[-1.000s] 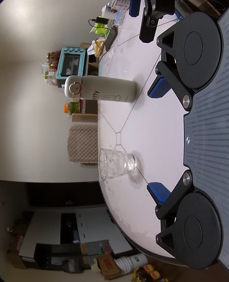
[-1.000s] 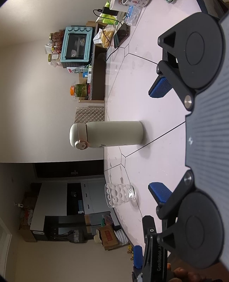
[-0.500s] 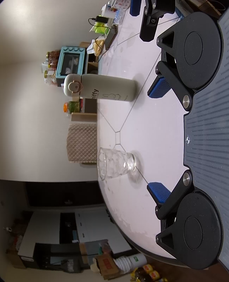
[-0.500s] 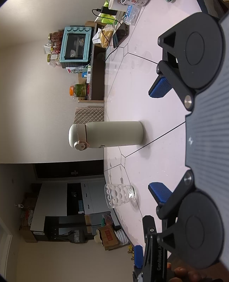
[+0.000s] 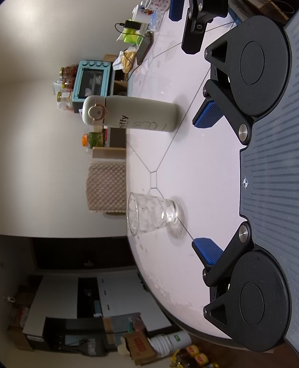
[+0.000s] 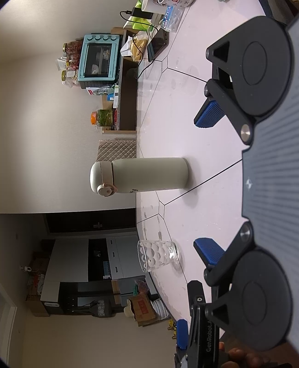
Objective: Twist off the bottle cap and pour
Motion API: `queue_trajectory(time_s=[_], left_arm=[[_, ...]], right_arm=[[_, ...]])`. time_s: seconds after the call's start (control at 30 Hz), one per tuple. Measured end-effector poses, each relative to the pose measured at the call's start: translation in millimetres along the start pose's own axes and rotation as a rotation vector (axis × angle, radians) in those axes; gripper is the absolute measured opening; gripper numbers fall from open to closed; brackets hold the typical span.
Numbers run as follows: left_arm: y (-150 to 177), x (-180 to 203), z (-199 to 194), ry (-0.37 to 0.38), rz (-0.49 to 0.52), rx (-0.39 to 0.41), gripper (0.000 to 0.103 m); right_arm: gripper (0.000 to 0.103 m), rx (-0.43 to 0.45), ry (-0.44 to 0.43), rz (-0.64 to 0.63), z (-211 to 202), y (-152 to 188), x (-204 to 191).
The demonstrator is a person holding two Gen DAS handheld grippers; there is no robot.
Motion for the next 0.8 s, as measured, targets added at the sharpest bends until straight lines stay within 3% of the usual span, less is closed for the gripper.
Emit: queue_trajectory(time_s=[0.8], left_arm=[[-9, -3, 17, 0.021, 0.013, -0.005, 0.103]], right_arm=[[0.103, 0.005, 0.013, 0.015, 11, -7, 9]])
Point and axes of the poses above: each gripper's, at about its wrist camera, not at the fingertips, and z roughly the way its jaws point, x to its right, y to its underside, the point moved 1 cm from there along z, roughly the way its jaws point, and after that the axes turned 14 degrees about z, right-handed, at the moved point
